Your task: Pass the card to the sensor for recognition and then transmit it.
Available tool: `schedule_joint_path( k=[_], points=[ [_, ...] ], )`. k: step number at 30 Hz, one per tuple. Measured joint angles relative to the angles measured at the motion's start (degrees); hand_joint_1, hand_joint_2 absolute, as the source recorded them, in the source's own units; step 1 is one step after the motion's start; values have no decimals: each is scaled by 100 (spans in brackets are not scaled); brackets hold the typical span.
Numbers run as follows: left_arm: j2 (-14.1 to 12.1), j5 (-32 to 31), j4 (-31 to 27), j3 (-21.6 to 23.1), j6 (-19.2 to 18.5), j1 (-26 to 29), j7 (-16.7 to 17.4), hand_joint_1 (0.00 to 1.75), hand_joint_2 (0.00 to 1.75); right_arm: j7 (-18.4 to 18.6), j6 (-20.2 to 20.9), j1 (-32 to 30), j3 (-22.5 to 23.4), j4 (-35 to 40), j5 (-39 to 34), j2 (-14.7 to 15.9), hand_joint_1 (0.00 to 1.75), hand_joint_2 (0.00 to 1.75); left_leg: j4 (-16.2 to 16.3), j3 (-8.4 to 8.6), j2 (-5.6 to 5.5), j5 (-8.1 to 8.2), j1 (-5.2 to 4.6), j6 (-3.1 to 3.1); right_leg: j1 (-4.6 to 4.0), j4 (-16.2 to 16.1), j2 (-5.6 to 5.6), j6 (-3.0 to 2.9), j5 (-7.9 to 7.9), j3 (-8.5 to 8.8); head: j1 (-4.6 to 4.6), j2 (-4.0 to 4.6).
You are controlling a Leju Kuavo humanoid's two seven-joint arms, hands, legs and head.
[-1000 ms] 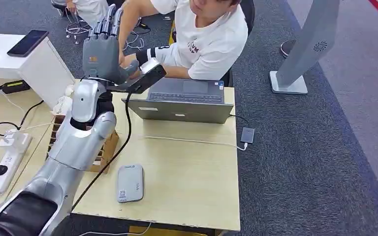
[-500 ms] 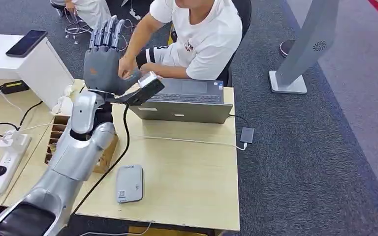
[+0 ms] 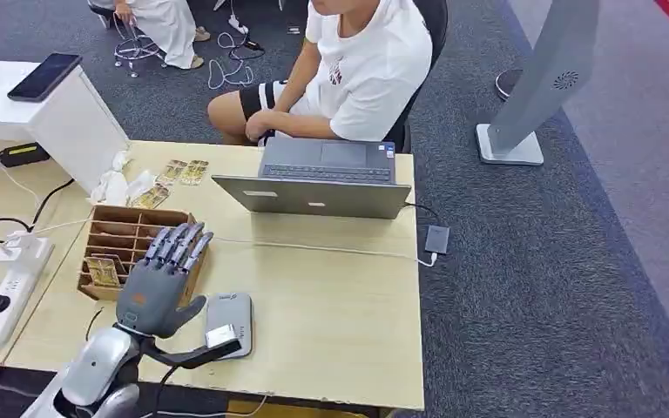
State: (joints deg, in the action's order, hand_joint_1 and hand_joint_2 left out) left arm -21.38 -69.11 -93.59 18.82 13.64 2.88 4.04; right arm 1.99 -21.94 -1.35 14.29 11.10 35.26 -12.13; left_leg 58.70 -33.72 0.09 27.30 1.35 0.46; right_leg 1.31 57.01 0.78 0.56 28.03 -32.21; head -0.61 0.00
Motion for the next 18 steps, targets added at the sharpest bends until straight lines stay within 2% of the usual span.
schedule_joint_path(
  k=[5,7,10,16,18],
  points=[
    [-131,-46,-375,-139,48,570,11,0,175,9,-9,-16,72,24,-24,-24,0,175,0,1,-4,0,0,0,0,-1,-5,1,-1,4,0,0],
    [-153,-42,-483,-230,-18,738,145,0,175,18,-13,-24,107,42,-7,-37,0,175,0,2,-4,0,0,0,0,-1,-5,1,-1,4,0,0],
    [-197,-66,-500,-374,-190,846,310,0,175,24,-54,-29,144,52,6,-50,0,175,0,2,-6,-1,0,0,0,0,-10,1,-1,5,2,2],
    [-221,-68,-500,-507,-249,897,326,0,175,26,-79,-38,157,79,78,-59,0,175,0,2,-9,-1,1,0,-1,2,-11,0,-1,6,0,2],
    [-227,-138,-494,-533,-422,895,446,0,175,46,-81,-38,162,85,103,-63,0,175,0,2,-9,-1,0,0,0,2,-11,0,-1,6,0,2]
  ],
)
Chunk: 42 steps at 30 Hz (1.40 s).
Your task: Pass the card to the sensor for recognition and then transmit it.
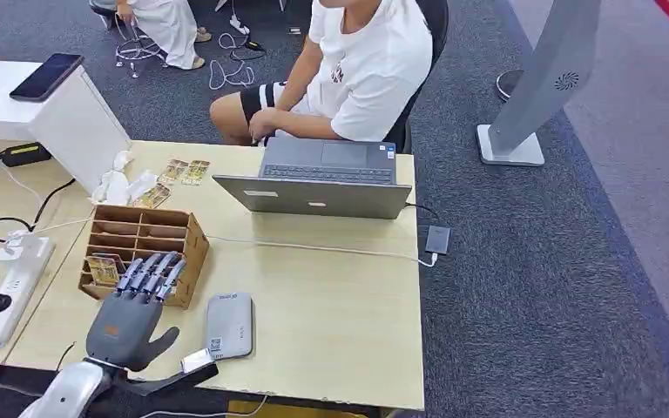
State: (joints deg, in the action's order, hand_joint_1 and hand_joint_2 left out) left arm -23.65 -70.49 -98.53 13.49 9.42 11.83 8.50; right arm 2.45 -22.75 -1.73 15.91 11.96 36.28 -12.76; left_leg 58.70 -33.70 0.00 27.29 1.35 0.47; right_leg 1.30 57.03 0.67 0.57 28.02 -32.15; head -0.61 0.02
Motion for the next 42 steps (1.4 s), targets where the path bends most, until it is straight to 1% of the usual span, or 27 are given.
schedule_joint_path(
  k=[3,9,16,30,36,42],
  points=[
    [0,-17,96,-96,-177,-41,94,0,175,46,11,1,20,9,107,-9,0,175,0,0,0,0,0,0,0,0,0,0,0,0,2,0],
    [0,13,421,-273,-482,-249,109,0,175,74,24,1,33,20,205,-17,0,175,0,2,0,-1,0,0,0,0,-1,0,-1,0,0,0],
    [2,46,638,-348,-679,-435,155,0,175,74,52,1,77,28,302,-24,0,175,0,1,0,-1,0,0,0,0,-1,-1,-1,0,0,-2],
    [0,123,671,-662,-690,-428,271,0,175,74,72,-2,166,55,461,-37,0,175,0,1,1,-1,0,0,-1,0,0,-1,-1,0,0,0],
    [0,168,671,-848,-712,-366,273,0,175,74,74,-4,206,63,536,-39,0,175,0,1,1,-1,0,0,0,0,0,-1,-1,1,0,0],
    [2,175,669,-925,-714,-306,273,0,175,74,81,-3,251,66,592,-42,0,175,0,1,0,-1,0,0,0,0,-1,-1,-1,1,0,0]
  ],
)
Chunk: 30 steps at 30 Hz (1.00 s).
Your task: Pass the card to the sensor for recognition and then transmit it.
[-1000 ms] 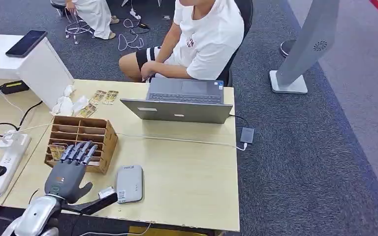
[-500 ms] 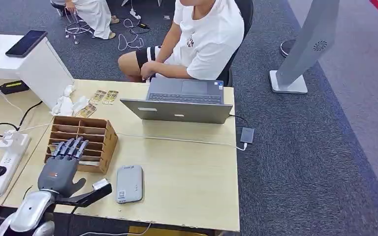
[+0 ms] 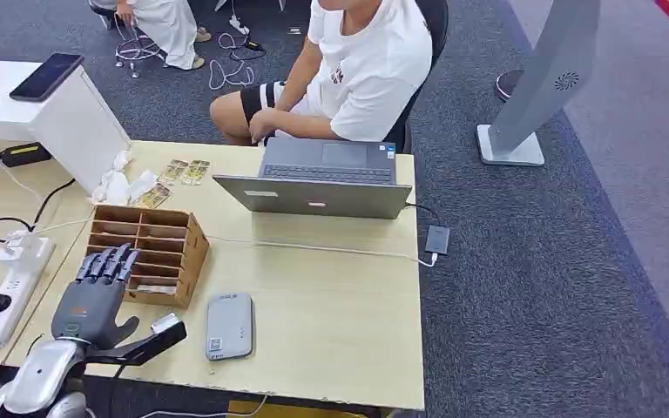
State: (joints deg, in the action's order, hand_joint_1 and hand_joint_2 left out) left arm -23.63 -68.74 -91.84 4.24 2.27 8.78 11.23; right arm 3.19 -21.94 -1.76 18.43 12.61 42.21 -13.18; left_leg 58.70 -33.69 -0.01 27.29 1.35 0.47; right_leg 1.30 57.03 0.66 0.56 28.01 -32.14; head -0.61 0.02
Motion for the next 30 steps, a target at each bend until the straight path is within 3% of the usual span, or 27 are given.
schedule_joint_path(
  k=[1,2,26,30],
  points=[
    [0,0,0,-7,-2,2,0,0,175,0,0,0,4,0,0,-2,0,175,0,0,0,0,0,0,0,0,0,0,0,0,0,-2],
    [0,2,0,-11,-4,2,0,175,175,0,0,0,11,0,0,-4,0,175,0,0,-1,0,0,0,0,0,0,0,0,0,0,-2],
    [15,-74,-15,-9,-26,120,0,175,175,-85,35,-15,131,42,122,-28,0,175,0,1,1,0,0,0,0,0,1,0,0,1,0,-2],
    [44,-107,-55,-9,160,140,-22,175,175,-149,44,-23,173,50,203,-31,0,175,0,1,1,0,0,0,0,0,1,0,0,1,0,0]
  ],
)
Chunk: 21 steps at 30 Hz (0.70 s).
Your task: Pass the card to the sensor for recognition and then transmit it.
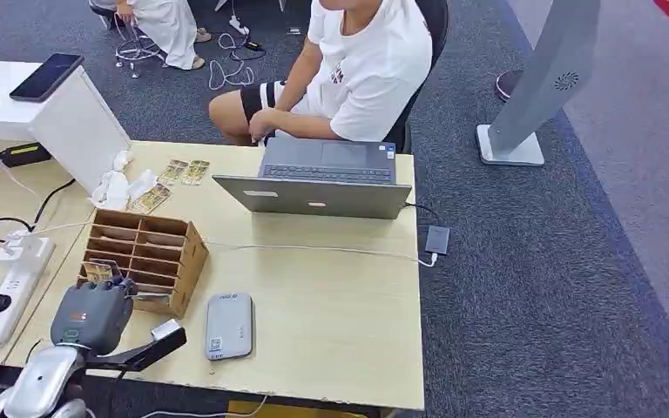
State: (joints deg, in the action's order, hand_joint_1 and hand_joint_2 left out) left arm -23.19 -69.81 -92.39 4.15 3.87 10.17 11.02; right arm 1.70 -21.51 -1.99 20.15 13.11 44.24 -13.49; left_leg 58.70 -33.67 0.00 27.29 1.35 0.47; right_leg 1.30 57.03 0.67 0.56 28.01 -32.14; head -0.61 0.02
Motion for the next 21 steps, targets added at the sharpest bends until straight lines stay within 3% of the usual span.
schedule_joint_path(
  k=[5,16,21],
  points=[
    [87,-53,-147,0,350,11,-96,175,175,-24,15,-4,70,22,22,-13,0,175,0,-1,0,0,0,0,0,0,0,0,0,0,-2,-2],
    [184,-459,-1095,88,879,222,-201,175,175,-68,28,-26,293,98,112,-63,0,175,0,0,0,0,0,0,0,-1,0,0,0,-1,0,-2],
    [210,-360,-1515,252,1311,123,-319,175,175,-76,66,-44,411,157,230,-98,0,175,1,0,-2,0,0,-1,1,-1,-3,0,0,-2,0,-2]
  ],
)
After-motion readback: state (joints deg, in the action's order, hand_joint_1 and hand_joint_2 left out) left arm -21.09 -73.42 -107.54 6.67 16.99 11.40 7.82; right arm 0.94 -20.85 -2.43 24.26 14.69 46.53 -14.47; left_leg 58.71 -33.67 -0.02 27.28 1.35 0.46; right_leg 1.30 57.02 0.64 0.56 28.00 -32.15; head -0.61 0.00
